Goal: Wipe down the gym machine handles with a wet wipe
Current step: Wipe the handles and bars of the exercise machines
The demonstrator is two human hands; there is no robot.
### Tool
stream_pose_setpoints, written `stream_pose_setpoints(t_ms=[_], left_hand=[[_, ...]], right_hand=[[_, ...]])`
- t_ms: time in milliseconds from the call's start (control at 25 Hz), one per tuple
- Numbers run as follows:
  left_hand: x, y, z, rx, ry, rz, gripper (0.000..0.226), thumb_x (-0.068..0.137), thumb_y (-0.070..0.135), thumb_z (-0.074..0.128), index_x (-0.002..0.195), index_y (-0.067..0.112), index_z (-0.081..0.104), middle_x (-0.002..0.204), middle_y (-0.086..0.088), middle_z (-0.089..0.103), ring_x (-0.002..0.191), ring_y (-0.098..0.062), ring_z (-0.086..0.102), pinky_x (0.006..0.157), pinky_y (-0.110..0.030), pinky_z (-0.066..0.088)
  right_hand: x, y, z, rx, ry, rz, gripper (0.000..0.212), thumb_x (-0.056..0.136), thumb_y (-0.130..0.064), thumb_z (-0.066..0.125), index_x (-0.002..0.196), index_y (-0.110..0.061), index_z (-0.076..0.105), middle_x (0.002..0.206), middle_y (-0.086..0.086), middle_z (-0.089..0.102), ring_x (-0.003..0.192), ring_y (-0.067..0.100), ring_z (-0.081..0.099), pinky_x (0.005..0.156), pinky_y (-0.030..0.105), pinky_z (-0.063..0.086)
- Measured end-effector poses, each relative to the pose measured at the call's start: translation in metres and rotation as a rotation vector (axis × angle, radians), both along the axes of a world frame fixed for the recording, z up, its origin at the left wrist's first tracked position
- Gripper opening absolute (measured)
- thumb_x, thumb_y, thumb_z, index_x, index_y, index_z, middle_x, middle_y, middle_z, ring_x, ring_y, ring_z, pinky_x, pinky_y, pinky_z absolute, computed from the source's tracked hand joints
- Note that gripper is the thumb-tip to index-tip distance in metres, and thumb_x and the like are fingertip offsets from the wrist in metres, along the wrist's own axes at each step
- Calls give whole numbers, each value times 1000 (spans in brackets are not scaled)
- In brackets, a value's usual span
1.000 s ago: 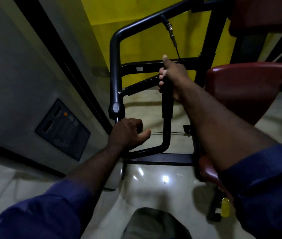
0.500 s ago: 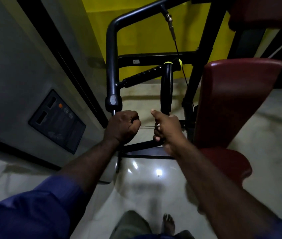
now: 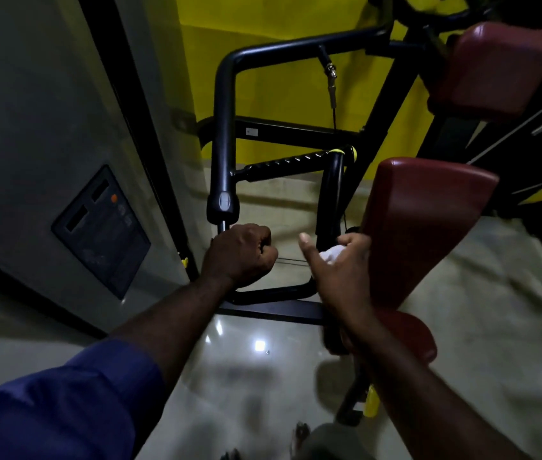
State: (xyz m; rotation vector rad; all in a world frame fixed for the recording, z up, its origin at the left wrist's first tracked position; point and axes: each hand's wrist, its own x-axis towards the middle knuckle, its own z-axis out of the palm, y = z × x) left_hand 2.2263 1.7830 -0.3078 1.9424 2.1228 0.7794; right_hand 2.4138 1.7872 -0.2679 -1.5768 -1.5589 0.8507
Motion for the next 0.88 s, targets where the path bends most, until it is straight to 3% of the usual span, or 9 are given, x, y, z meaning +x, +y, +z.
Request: stream_pose_setpoints(t_ms=[80,160,240,360,440,520,680,760,880], left_hand=[[0,0,1,3,-5,12,28,76,40,48,80,20,67,82,3,68,82,-23,63,66,-32,49],[1,0,3,13,-3,20,26,76,39,49,79,20,67,80,3,67,80,-22,63,66,-33,50],[3,-1,2,3,15,26,24,75,37,50,78,20,66,78,3,65,78,-22,63,65,-34,51],[6,-4,2,26,26,47,22,76,34,53,89,21,65,90,5,63,86,-22,63,68,-32,50],[11,-7,2,88,112,37,35,76,33,60,107,17,64,111,0,58,103,-21,58,79,-28,48],[14,-7,8,125,201,87,52,73,33,70,119,11,63,127,-7,54,119,-27,53,97,-34,47],[24,-6,16,94,205,295,74,72,36,75,136,5,56,145,-17,46,140,-34,42,116,-40,36],[26,-4,14,106,116,390,77,78,42,68,142,5,50,149,-15,43,142,-31,40,119,-34,33],[17,8,20,179,-10,524,65,80,38,65,138,10,51,135,-6,52,123,-24,48,109,-32,41]], right_hand=[[13,8,21,154,1,73,70,82,-64,67,123,-14,40,110,-5,48,99,8,48,91,19,41],[19,27,41,207,53,271,53,82,-53,53,123,-22,40,122,-1,42,107,3,44,92,16,41],[17,53,63,194,103,493,36,85,-32,48,121,-24,44,115,-2,49,103,6,51,84,27,50],[16,90,99,280,-108,782,30,91,-7,58,116,-23,53,100,-12,59,83,-1,56,68,24,48],[17,116,124,324,-214,940,31,86,-9,73,110,-23,59,96,-10,65,80,2,62,66,25,52],[10,146,143,330,-211,1044,31,80,-17,86,101,-20,64,90,-9,67,76,1,64,62,21,53],[-39,198,162,349,-217,1075,45,66,-31,97,94,-17,65,78,-6,66,58,-5,57,54,20,47],[-65,211,159,262,-189,1135,48,65,-28,99,96,-14,65,81,2,70,60,-2,65,49,22,53],[-100,233,142,151,-224,1292,41,69,-27,97,94,-15,67,83,6,73,74,21,74,56,35,61]])
